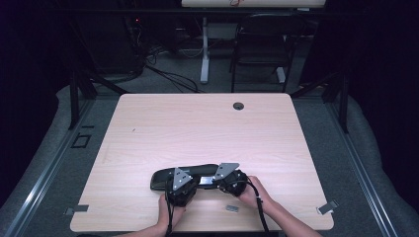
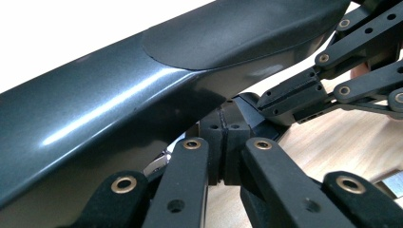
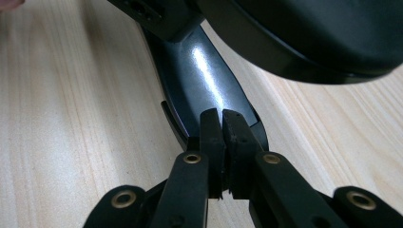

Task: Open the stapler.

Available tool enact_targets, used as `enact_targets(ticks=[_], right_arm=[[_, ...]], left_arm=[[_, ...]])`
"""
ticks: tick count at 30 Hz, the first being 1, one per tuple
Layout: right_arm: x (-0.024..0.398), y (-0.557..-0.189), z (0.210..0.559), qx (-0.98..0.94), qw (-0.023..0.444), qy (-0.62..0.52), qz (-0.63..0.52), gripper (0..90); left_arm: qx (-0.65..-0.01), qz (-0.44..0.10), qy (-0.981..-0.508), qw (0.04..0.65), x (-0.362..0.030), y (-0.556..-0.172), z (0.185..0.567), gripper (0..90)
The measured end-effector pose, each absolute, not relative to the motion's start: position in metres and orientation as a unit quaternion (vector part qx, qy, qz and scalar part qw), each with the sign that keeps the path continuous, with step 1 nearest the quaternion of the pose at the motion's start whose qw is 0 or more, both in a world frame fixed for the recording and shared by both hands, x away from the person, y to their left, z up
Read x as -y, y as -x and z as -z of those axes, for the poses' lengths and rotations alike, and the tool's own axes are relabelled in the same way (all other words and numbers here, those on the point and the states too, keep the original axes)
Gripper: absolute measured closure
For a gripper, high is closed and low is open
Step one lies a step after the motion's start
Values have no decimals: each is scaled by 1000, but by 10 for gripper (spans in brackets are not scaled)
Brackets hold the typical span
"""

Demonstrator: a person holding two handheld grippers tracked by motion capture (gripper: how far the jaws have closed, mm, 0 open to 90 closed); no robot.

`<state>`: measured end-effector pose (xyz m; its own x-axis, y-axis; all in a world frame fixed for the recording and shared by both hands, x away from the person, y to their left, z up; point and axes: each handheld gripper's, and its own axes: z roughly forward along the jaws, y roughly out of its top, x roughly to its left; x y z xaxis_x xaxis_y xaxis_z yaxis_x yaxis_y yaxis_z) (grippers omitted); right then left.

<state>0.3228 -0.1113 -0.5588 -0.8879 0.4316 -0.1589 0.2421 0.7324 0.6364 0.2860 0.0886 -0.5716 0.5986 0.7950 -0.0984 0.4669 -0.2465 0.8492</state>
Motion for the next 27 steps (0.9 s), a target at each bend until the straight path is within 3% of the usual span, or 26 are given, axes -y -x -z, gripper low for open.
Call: enact_targets(ticks=[15, 27], right_arm=[[116, -327, 562, -911, 135, -184, -342, 888], [118, -329, 563, -908, 124, -189, -354, 877]], left_arm=[[-411, -151, -767, 470, -91, -290, 572, 900], [-406, -163, -770, 465, -87, -289, 570, 900]])
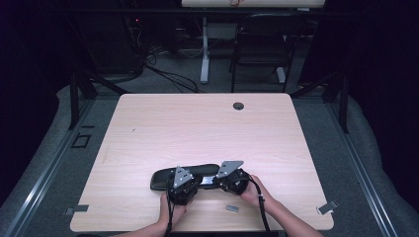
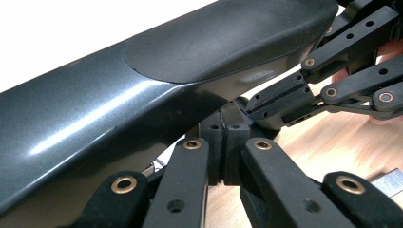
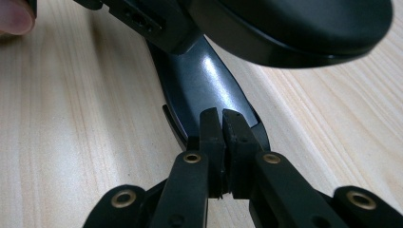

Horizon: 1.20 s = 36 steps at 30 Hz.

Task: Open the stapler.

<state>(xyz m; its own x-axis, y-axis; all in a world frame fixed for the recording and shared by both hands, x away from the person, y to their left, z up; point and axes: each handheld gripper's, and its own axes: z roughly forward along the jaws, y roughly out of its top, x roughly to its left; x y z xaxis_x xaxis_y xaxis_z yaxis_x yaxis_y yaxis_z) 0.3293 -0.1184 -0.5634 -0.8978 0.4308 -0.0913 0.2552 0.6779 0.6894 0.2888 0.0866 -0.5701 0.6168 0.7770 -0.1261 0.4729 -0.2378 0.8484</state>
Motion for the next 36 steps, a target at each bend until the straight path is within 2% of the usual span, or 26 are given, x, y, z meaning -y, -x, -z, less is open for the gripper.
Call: enact_targets(ticks=[36], right_arm=[[120, -332, 562, -910, 110, -191, -352, 877]], left_arm=[[-386, -190, -759, 489, -88, -285, 546, 900]])
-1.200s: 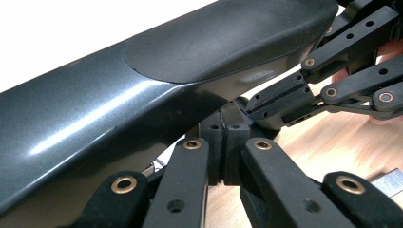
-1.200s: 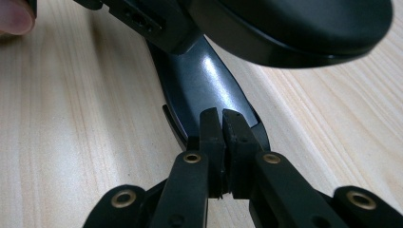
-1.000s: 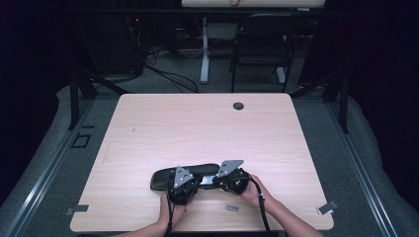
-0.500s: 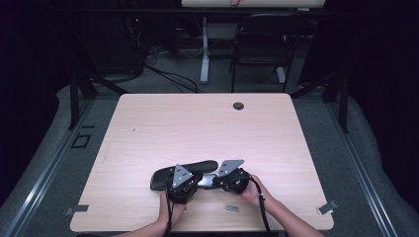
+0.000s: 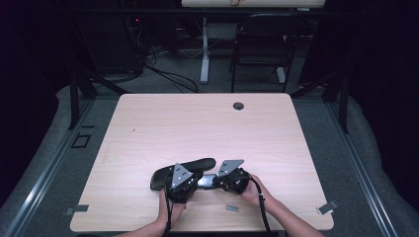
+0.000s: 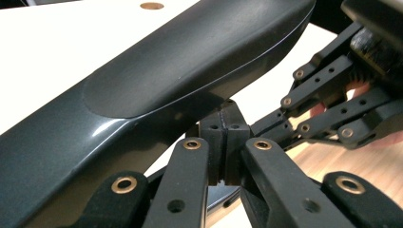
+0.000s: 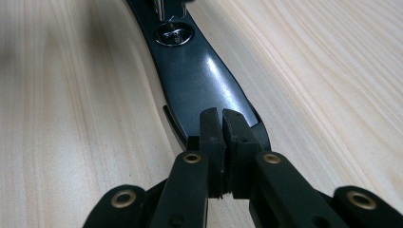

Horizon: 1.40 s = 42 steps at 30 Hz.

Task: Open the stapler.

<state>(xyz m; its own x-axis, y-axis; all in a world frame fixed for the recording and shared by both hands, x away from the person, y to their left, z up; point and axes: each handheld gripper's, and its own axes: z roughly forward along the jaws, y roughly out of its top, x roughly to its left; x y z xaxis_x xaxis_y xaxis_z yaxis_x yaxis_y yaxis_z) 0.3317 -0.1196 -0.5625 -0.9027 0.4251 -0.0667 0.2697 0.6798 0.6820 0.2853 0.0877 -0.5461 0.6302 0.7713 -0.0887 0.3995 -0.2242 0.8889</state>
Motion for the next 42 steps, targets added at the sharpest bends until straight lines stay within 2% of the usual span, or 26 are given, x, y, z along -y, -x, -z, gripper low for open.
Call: enact_targets(ticks=[30, 42], right_arm=[[120, -332, 563, -909, 111, -186, -357, 877], [119, -331, 562, -909, 117, -187, -354, 877]], left_arm=[[-385, -225, -723, 528, -97, -282, 513, 900], [-390, -222, -711, 541, -103, -282, 505, 900]])
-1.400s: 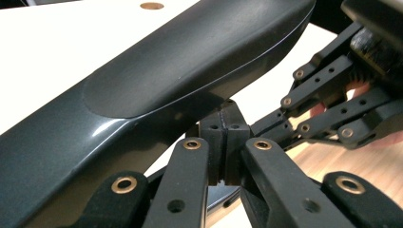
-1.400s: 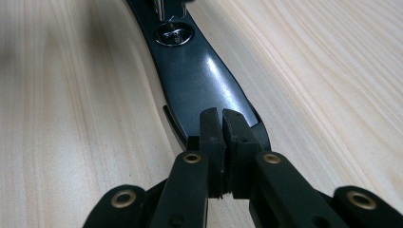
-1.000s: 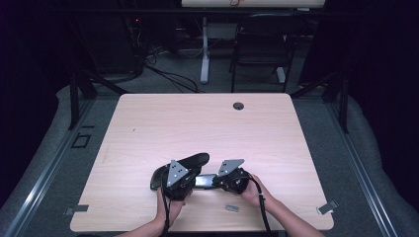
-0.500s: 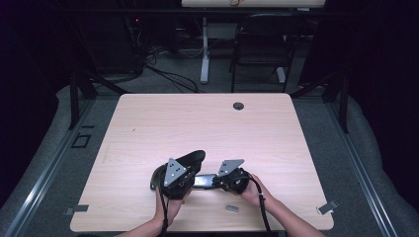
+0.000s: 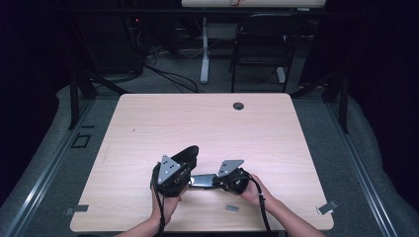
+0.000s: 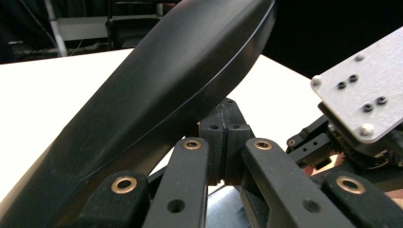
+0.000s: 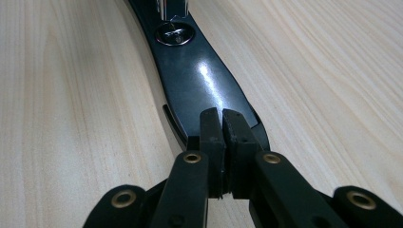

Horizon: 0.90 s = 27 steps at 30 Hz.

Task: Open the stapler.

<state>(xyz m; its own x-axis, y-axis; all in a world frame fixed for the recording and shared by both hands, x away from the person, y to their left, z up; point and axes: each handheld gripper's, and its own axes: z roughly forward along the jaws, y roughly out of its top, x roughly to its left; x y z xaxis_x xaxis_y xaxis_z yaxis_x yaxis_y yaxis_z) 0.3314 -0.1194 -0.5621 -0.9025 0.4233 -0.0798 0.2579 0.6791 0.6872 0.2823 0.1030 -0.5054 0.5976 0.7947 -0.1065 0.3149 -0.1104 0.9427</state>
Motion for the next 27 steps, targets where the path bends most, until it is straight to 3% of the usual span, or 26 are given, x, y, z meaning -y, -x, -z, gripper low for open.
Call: enact_targets(ticks=[5, 27], right_arm=[[120, -331, 562, -912, 117, -184, -348, 877], [119, -331, 562, -907, 120, -189, -358, 877]], left_arm=[[-368, -246, -709, 549, -103, -278, 497, 900], [-386, -268, -678, 565, -124, -283, 483, 900]])
